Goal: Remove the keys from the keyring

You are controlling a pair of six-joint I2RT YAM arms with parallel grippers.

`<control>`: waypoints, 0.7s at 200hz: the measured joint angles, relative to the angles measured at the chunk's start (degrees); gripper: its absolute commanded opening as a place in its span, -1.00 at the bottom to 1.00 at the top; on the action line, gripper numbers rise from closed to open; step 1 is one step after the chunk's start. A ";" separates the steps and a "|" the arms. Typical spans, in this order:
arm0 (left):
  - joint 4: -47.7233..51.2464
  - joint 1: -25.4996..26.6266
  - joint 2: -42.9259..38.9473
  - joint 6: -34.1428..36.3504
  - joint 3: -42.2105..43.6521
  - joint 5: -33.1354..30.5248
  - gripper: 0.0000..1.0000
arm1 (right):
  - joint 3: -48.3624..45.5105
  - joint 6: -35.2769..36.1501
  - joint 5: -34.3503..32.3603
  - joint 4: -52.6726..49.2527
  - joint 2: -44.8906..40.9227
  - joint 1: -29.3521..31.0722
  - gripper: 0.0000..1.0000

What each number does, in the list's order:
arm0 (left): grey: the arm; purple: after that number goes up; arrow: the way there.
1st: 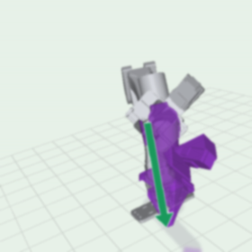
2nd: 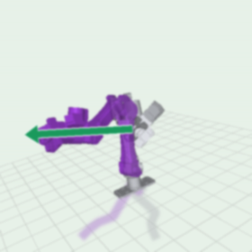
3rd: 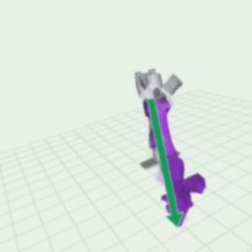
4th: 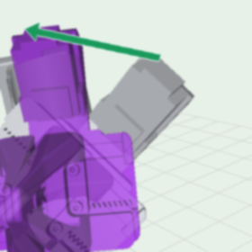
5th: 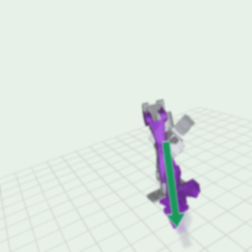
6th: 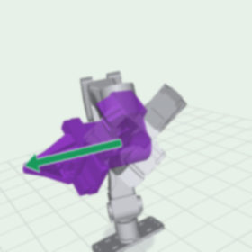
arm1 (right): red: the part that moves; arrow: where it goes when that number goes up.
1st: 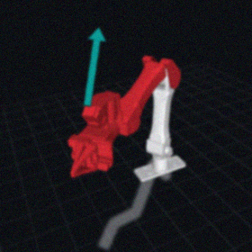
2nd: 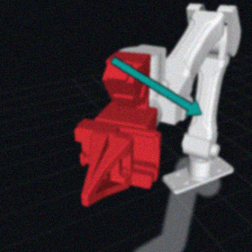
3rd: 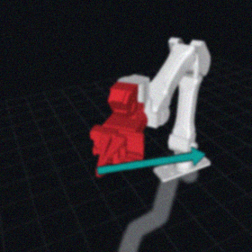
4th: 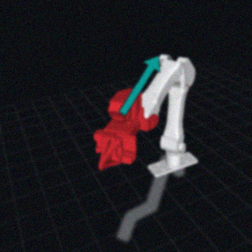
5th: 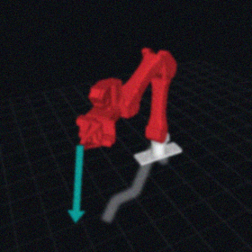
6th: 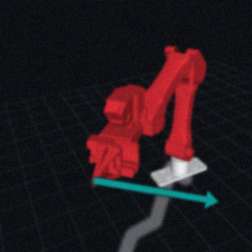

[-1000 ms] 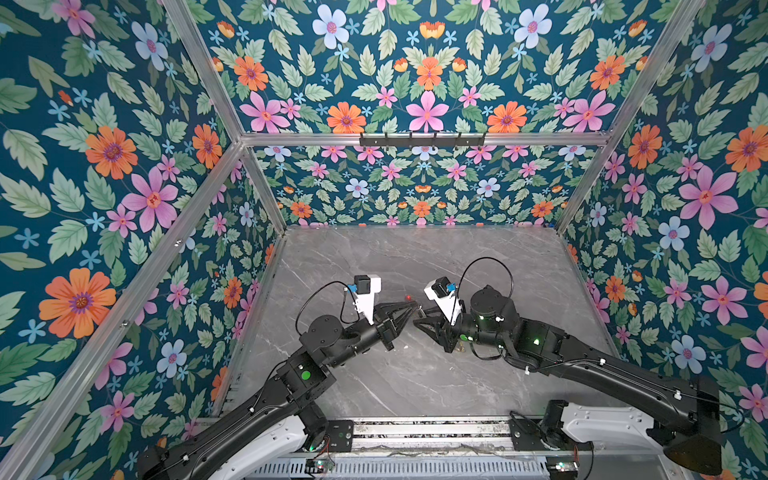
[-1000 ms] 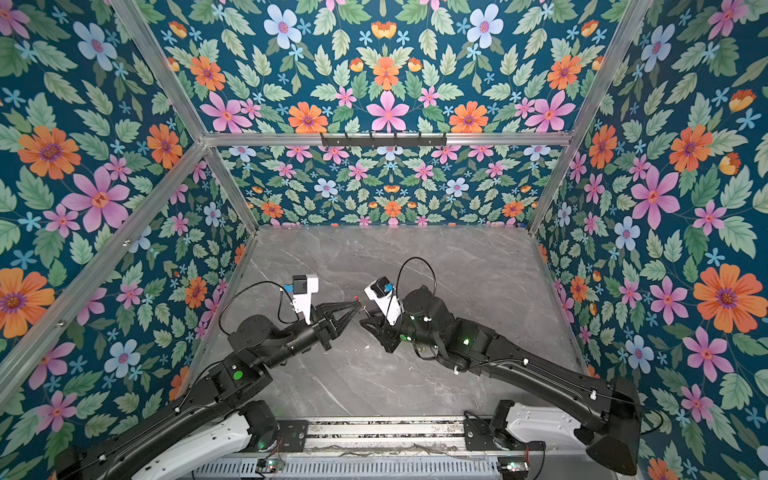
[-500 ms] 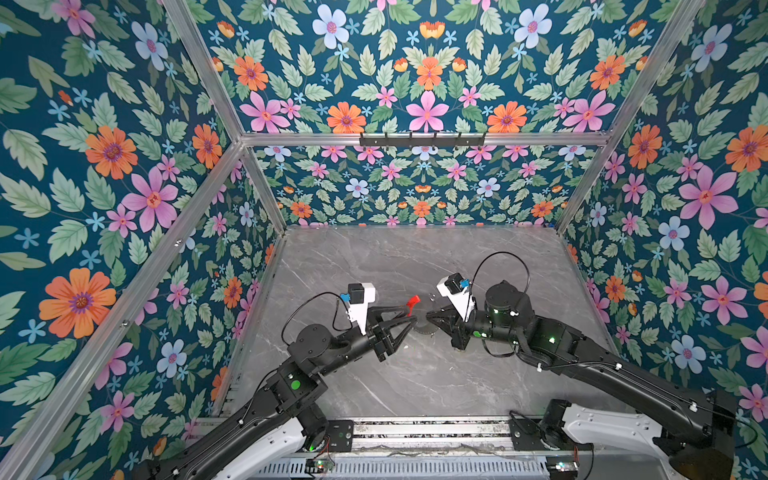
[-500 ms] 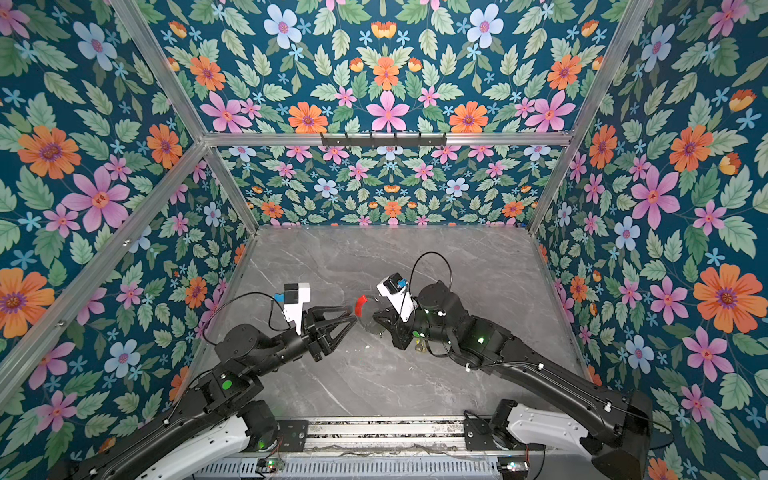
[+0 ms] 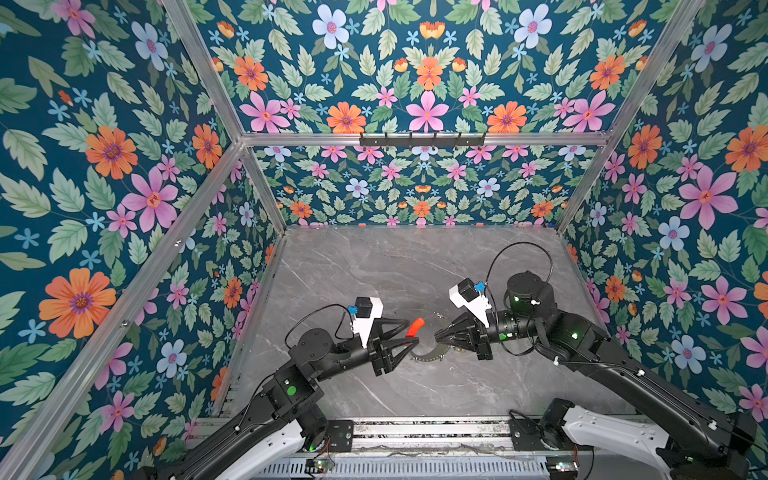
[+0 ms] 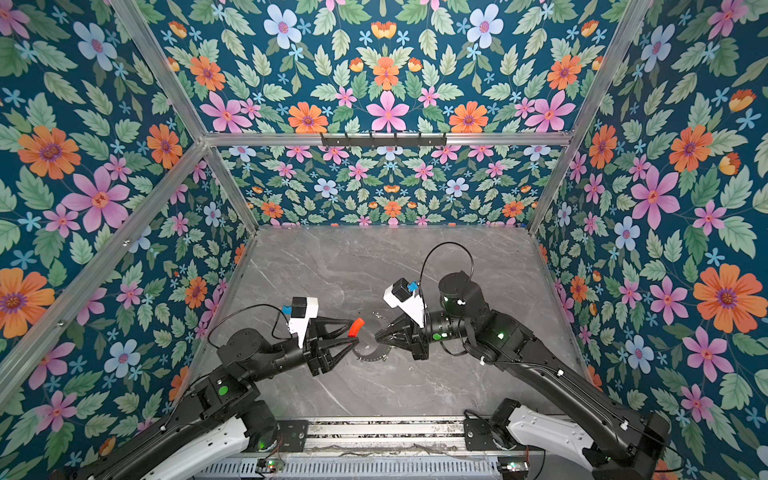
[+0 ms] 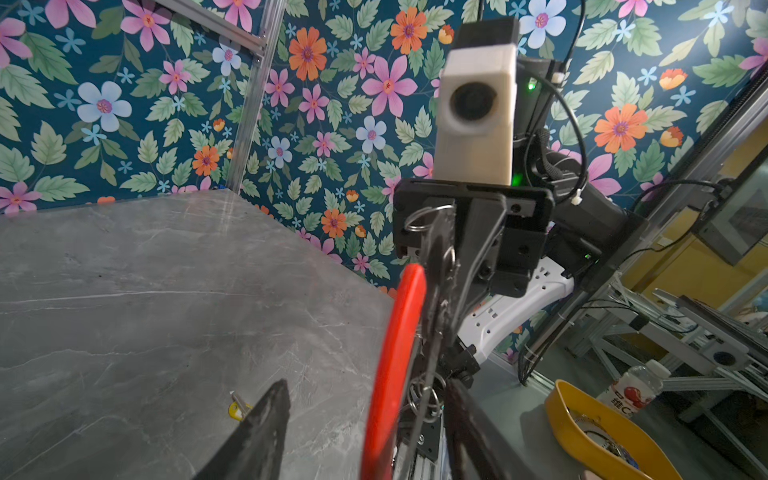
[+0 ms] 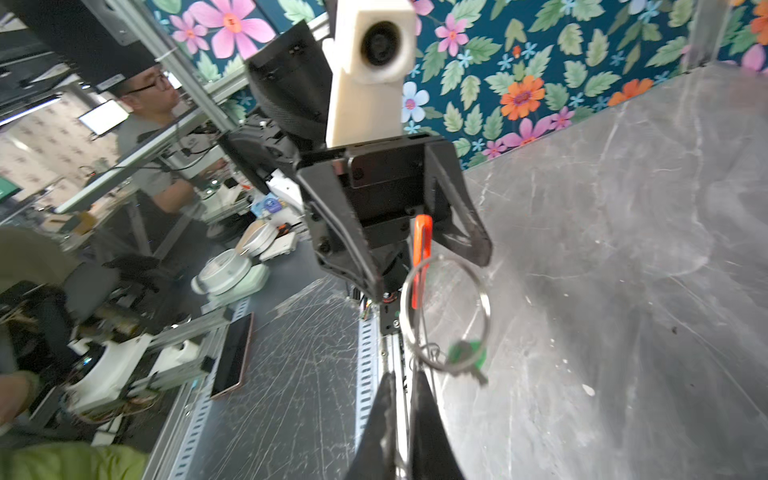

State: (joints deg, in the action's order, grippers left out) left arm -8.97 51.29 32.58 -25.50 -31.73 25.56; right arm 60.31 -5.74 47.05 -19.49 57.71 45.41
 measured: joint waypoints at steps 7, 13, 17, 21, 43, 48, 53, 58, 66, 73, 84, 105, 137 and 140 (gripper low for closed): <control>-0.02 0.00 0.15 -0.04 0.04 0.44 0.07 | 0.11 0.11 1.07 -0.17 0.33 0.00 -1.00; -0.28 0.00 0.15 -0.07 0.22 1.27 0.00 | 0.17 0.13 1.70 -0.22 0.59 0.00 -1.00; -0.46 -0.02 0.15 -0.04 0.33 1.73 -0.06 | 0.26 0.15 2.25 -0.24 0.79 0.00 -1.00; -0.61 -0.02 0.15 -0.13 0.42 2.10 -0.11 | 0.26 0.13 2.51 -0.17 0.96 0.00 -1.00; -3.23 -0.02 0.57 -1.25 0.96 5.27 -0.43 | 0.00 -0.11 3.21 0.48 1.70 0.00 -1.00; -3.82 -0.02 0.70 -1.64 1.09 5.68 -0.52 | -0.07 -0.39 3.08 0.68 1.84 0.00 -1.00; -4.44 0.00 0.92 -1.62 1.27 6.10 -0.63 | -0.13 -0.83 2.82 1.01 1.95 0.00 -1.00; -4.94 0.00 1.11 -1.79 1.38 6.23 -0.75 | -0.15 -1.49 2.69 1.31 2.05 0.00 -0.96; -5.81 -0.02 1.44 -2.75 1.64 6.27 -0.90 | -0.15 -1.75 2.67 1.73 2.19 0.02 -0.89; -7.17 -0.15 1.81 -2.93 1.95 7.48 -1.00 | -0.13 -2.56 1.70 1.86 2.25 0.00 -0.86; -8.85 -0.20 2.10 -4.35 2.36 7.41 -1.00 | -0.15 -3.19 1.55 2.29 2.27 -0.11 -0.75; -11.72 -0.17 2.86 -6.01 2.86 6.78 -1.00 | -0.33 -5.18 -3.21 3.65 1.88 0.02 -0.42; -13.38 -0.02 3.50 -7.45 2.84 1.51 -1.00 | -2.75 -7.78 -12.59 6.16 -1.14 0.02 -0.14; -13.40 -0.02 3.63 -7.50 2.78 0.81 -1.00 | -3.10 -8.00 -13.62 6.29 -1.62 0.02 -0.13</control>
State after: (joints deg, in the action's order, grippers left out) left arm -22.37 51.27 36.21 -32.99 -28.95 26.37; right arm 57.21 -13.74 33.43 -13.19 56.10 45.43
